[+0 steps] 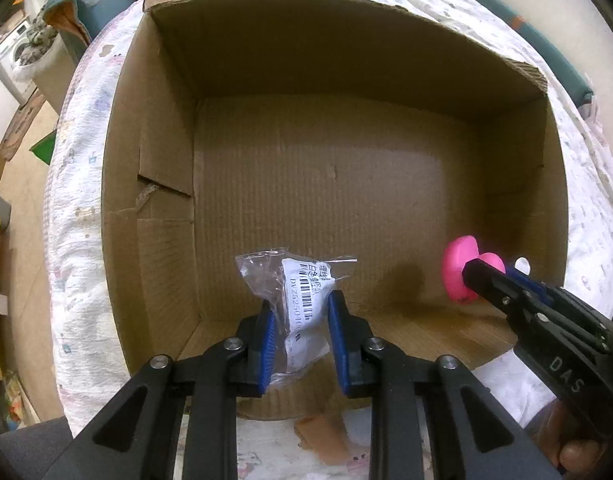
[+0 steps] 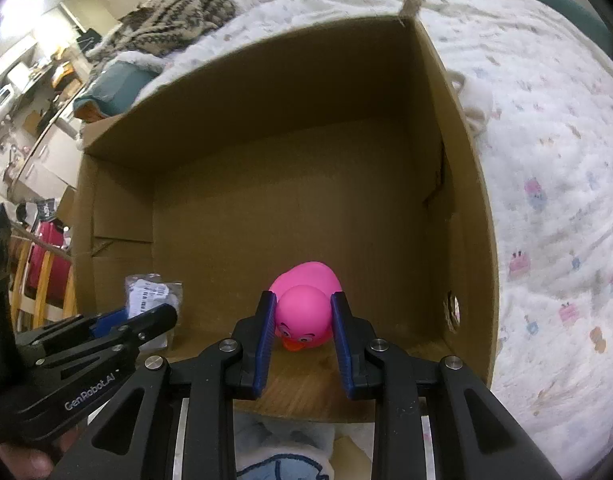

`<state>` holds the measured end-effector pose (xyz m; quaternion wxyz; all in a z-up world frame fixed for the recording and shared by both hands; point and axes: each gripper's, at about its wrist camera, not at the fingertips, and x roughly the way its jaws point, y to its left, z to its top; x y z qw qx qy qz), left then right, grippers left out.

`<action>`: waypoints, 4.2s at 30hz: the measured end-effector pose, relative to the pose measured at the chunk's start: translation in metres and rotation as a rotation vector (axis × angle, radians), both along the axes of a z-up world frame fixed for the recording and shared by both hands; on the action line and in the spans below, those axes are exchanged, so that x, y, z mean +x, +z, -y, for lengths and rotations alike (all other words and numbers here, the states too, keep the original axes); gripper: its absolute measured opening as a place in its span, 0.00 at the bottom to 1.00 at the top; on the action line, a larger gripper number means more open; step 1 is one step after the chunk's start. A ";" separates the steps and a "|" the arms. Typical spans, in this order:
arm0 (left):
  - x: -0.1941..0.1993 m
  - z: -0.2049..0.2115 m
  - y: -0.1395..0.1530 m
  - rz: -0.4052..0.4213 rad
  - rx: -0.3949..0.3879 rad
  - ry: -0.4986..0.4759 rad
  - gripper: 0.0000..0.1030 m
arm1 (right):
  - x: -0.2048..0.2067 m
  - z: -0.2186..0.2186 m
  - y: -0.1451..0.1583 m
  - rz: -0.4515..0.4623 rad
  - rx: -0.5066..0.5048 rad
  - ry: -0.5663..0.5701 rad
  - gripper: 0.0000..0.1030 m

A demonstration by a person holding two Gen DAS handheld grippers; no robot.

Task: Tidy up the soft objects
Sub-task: 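Carry bag and pink duck into the box and open both tools, then grasp the white knotted sock with left tool while right tool grasps blue fish sock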

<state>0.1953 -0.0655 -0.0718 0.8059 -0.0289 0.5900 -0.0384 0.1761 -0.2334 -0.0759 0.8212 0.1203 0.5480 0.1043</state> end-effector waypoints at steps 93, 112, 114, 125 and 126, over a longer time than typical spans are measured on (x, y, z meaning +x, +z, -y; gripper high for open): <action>-0.133 -0.022 -0.053 -0.246 -0.150 -0.031 0.27 | -0.121 0.038 -0.010 -0.225 0.229 -0.156 0.73; -0.131 -0.069 0.015 -0.004 -0.123 0.108 0.23 | -0.080 0.003 -0.015 -0.187 0.173 -0.057 0.73; -0.132 -0.073 0.022 0.018 -0.123 0.114 0.23 | -0.077 -0.007 -0.019 -0.188 0.129 -0.030 0.72; -0.131 -0.072 0.018 0.038 -0.078 0.123 0.23 | -0.089 -0.013 0.004 -0.064 0.083 0.049 0.44; -0.131 -0.073 0.018 0.043 -0.067 0.123 0.23 | -0.091 -0.012 0.008 -0.052 0.091 0.058 0.43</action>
